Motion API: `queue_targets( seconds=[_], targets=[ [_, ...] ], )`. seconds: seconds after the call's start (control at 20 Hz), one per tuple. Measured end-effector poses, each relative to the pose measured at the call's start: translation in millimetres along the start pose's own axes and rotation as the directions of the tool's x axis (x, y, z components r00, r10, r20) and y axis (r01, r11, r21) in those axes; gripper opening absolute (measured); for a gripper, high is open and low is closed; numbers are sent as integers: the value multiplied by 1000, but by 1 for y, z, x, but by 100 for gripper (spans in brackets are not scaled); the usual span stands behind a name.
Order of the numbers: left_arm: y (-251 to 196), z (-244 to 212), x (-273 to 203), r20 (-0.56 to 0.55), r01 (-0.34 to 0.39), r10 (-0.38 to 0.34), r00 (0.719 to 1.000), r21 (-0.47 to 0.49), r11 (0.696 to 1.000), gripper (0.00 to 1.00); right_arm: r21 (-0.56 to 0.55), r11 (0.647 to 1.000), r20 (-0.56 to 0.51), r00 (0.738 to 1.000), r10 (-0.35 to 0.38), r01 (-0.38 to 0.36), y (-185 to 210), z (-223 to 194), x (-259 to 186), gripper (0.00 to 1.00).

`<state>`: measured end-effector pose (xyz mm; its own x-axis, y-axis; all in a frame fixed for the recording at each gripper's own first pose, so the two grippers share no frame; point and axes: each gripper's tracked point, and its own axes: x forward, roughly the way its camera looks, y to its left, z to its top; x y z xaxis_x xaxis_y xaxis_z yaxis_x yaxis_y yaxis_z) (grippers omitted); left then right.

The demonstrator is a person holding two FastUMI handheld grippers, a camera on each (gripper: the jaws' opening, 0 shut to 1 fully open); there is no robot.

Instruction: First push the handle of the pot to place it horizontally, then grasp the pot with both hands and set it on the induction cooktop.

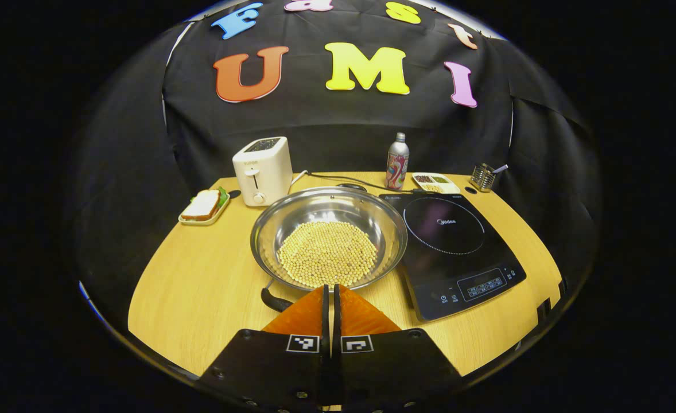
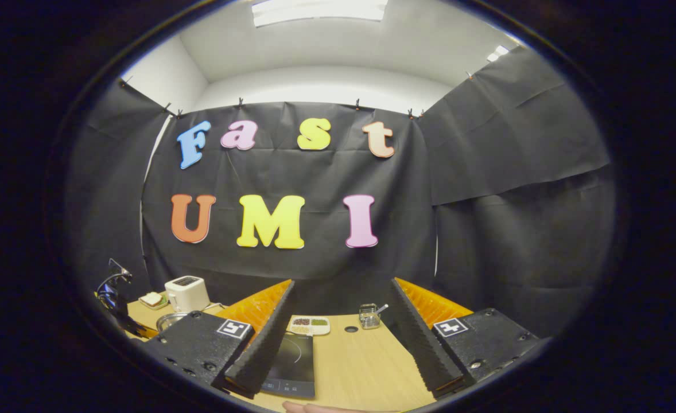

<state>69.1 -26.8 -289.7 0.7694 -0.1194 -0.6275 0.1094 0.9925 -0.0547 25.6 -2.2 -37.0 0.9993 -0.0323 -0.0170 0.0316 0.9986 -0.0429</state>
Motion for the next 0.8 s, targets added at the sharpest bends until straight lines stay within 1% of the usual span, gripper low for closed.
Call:
queue_targets(
  seconds=[0.05,0.1,0.15,0.35,0.45,0.5,0.6,0.65,0.7,0.75,0.8],
  targets=[
    [-2,-5,5,-19,6,-6,1000,-2,1000,0,-11,1000,-4,1000,-3,3,1,-3,2,96],
    [-1,-10,11,-34,5,-5,999,0,1000,0,-20,1000,-11,1000,-5,5,1,-7,2,100],
    [0,-13,15,-46,4,-4,999,-1,1000,0,-22,1000,-21,1000,-4,4,2,-10,2,96],
    [3,-25,29,-91,-9,8,996,-7,1000,0,-7,1000,-33,999,17,-17,9,-15,4,96],
    [13,-29,36,-108,-39,38,993,-4,999,0,-7,1000,-25,999,20,-20,9,-15,4,96],
    [19,-31,38,-117,-56,55,992,-6,998,0,6,999,-14,999,44,-43,15,-13,1,96],
    [18,-34,39,-132,-42,37,991,-36,998,0,13,995,-10,995,96,-96,29,-13,-4,97],
    [21,-34,39,-131,-48,42,990,-43,998,10,1,995,-14,995,103,-103,28,-16,-4,96],
    [27,-34,39,-128,-59,53,990,-43,997,10,-12,994,-14,994,107,-107,28,-16,-5,96],
    [31,-31,38,-121,-70,64,991,-46,996,0,-23,994,-11,994,107,-108,30,-15,-7,96],
    [36,-28,39,-105,-85,78,991,-63,994,0,-29,994,-13,995,101,-102,30,-14,-8,96]
  ],
)
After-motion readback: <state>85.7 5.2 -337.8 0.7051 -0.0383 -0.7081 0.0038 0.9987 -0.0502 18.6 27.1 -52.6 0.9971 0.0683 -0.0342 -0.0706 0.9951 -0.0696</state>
